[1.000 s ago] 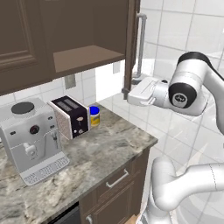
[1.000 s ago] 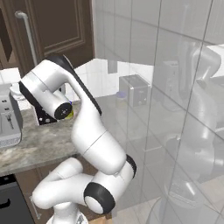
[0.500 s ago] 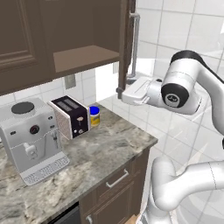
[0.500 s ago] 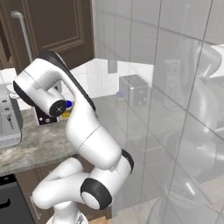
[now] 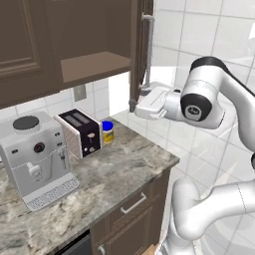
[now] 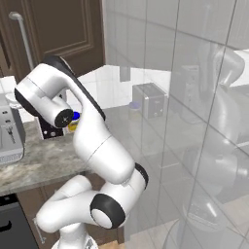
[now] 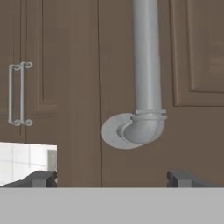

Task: Close all open cabinet doors.

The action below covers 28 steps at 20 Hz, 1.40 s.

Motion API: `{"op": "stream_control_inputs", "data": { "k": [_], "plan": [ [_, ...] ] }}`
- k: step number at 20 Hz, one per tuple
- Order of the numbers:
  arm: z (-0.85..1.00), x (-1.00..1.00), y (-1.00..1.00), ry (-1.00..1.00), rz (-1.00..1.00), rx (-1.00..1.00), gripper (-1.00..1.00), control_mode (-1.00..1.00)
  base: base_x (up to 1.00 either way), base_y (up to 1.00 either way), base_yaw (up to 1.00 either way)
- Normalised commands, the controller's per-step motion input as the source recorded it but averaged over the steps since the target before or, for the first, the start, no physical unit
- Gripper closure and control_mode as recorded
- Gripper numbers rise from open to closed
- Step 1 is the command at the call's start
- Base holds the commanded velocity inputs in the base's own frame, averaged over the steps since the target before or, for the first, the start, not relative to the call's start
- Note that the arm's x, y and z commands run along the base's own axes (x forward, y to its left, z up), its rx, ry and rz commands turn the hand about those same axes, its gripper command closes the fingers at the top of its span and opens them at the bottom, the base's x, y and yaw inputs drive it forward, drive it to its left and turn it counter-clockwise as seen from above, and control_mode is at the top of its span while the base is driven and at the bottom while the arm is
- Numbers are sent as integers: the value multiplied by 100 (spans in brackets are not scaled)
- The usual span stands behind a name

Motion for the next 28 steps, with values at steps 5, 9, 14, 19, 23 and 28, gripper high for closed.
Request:
{"op": "stream_control_inputs", "data": {
  "k": [5, 9, 14, 19, 23, 28],
  "plan": [
    [0, 19, 2, 0, 11, 0, -100, -100, 0, 0, 0],
    [0, 18, 3, 0, 8, 0, -100, -100, 0, 0, 0],
    [0, 14, 7, 0, 1, 0, -100, -100, 0, 0, 0],
    [0, 13, 6, 0, 0, 0, -100, -100, 0, 0, 0],
    [0, 18, 6, 0, 0, 0, -100, -100, 0, 0, 0],
    [0, 32, 0, 0, 0, 0, -100, -100, 0, 0, 0]
  ]
}}
